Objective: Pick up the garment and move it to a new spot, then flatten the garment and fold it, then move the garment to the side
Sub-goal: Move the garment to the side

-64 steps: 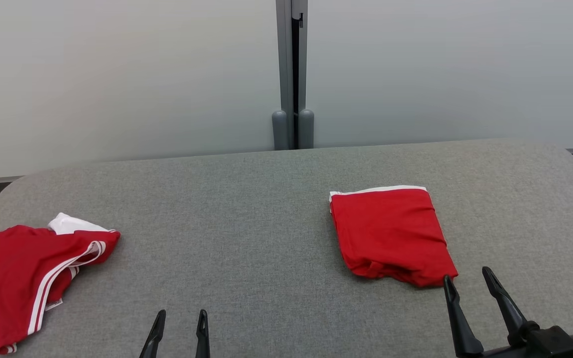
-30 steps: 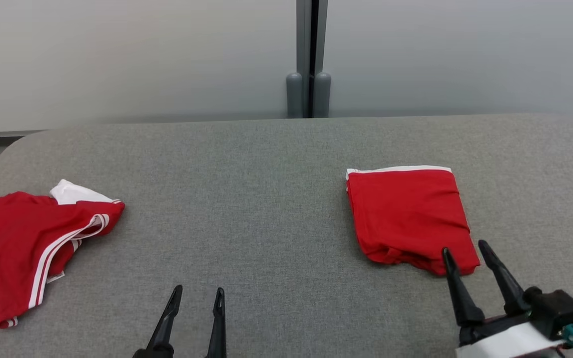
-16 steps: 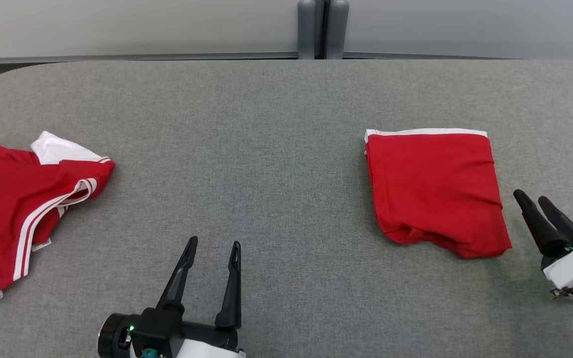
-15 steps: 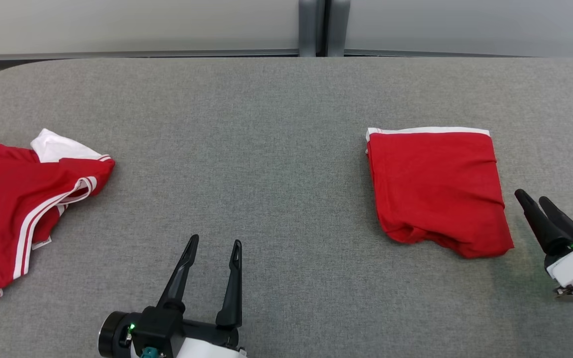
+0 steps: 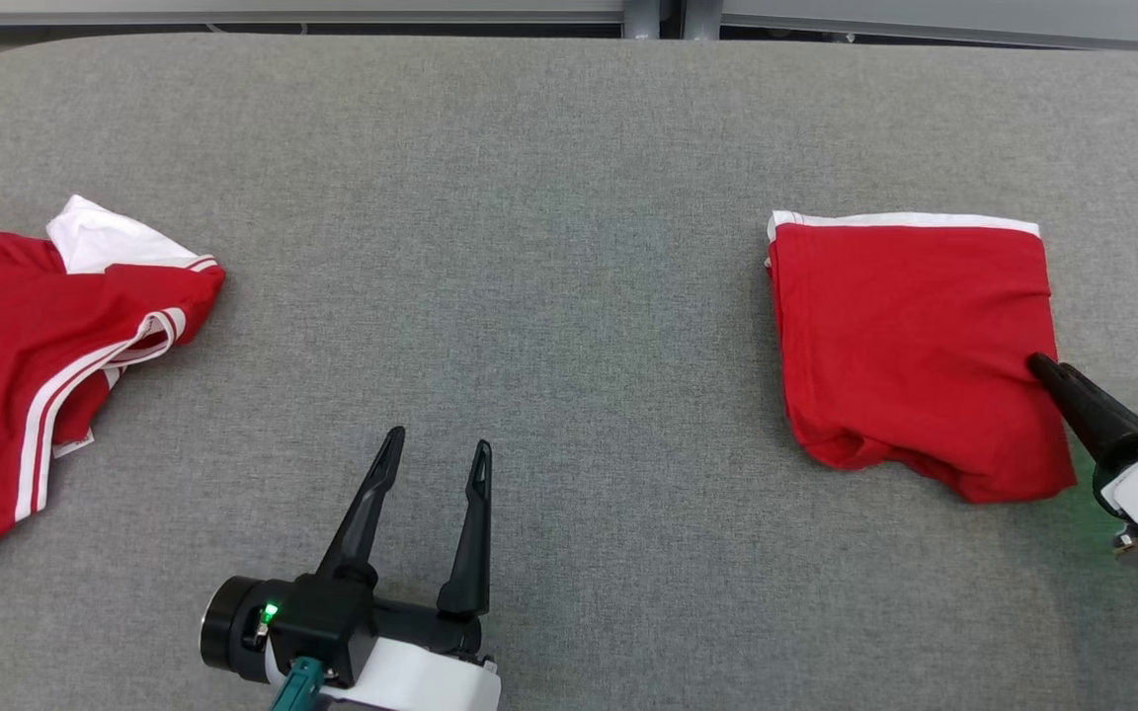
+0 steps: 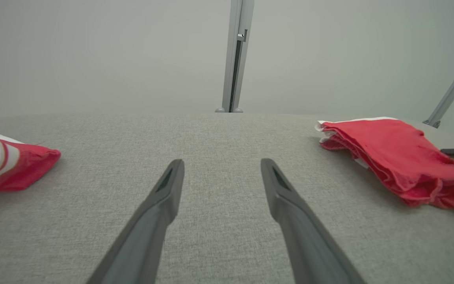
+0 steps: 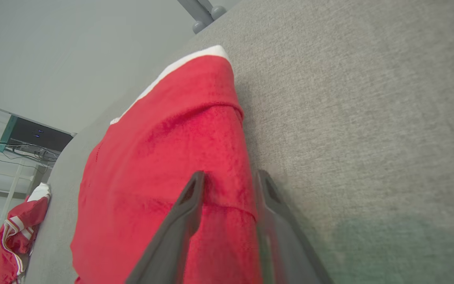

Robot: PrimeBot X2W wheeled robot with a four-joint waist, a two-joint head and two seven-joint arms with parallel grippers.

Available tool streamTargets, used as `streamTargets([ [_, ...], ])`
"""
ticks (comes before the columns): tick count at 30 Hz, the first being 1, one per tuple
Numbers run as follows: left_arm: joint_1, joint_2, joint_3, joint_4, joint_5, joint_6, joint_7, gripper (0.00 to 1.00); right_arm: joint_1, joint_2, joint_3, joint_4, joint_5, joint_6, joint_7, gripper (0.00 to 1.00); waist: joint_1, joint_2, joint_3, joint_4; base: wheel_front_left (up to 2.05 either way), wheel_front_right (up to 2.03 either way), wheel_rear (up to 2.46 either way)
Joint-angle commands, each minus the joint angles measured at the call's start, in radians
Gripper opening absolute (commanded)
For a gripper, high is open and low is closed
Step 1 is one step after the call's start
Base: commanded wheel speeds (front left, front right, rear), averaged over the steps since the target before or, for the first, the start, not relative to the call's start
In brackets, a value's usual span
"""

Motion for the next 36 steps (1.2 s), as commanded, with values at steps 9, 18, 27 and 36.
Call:
streamTargets([
  [9,-0.043,0.004,0.009,-0.005,0.018,-0.002,0.0,1.0,-0.059,-0.057,0.046,-0.005,-0.01,-0.001,-0.059,0.0,0.0,0.0,0.047,-0.03,0.0,0.0,0.0],
  [18,-0.092,0.004,0.032,-0.017,0.06,-0.031,0.0,1.0,-0.164,-0.195,0.07,0.017,-0.099,-0.001,-0.166,0.0,0.0,0.0,0.148,-0.11,0.0,0.0,0.0],
  [27,-0.152,0.02,0.02,-0.08,0.166,-0.066,0.0,1.0,-0.296,-0.303,0.09,0.093,-0.189,-0.001,-0.217,0.0,0.0,0.0,0.239,-0.183,0.0,0.0,0.0],
  [36,-0.19,0.04,-0.001,-0.139,0.193,-0.081,0.0,1.0,-0.434,-0.291,0.096,0.278,-0.271,-0.001,-0.272,1.0,0.0,0.0,0.284,-0.217,0.0,0.0,0.0],
])
